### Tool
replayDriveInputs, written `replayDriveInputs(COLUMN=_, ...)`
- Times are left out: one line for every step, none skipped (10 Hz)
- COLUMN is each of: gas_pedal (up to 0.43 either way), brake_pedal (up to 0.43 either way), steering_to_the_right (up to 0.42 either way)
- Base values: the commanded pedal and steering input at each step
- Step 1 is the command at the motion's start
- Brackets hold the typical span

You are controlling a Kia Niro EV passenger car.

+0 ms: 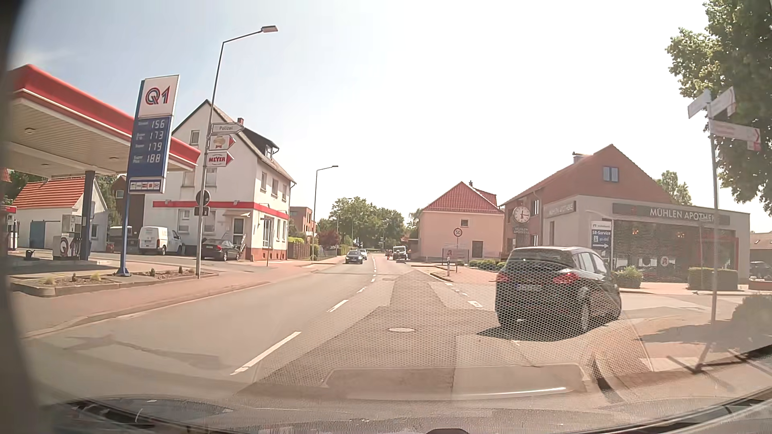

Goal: Follow the waypoints while adhering to traffic rules and regulations

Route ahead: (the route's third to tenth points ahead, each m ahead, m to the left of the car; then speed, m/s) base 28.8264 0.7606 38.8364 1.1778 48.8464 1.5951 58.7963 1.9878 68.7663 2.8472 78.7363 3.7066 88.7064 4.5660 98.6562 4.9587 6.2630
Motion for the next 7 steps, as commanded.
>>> replayDriveInputs(gas_pedal=0.311, brake_pedal=0.0, steering_to_the_right=-0.006)
replayDriveInputs(gas_pedal=0.311, brake_pedal=0.0, steering_to_the_right=-0.007)
replayDriveInputs(gas_pedal=0.311, brake_pedal=0.0, steering_to_the_right=-0.007)
replayDriveInputs(gas_pedal=0.311, brake_pedal=0.0, steering_to_the_right=-0.007)
replayDriveInputs(gas_pedal=0.311, brake_pedal=0.0, steering_to_the_right=-0.007)
replayDriveInputs(gas_pedal=0.311, brake_pedal=0.0, steering_to_the_right=-0.007)
replayDriveInputs(gas_pedal=0.299, brake_pedal=0.0, steering_to_the_right=-0.006)
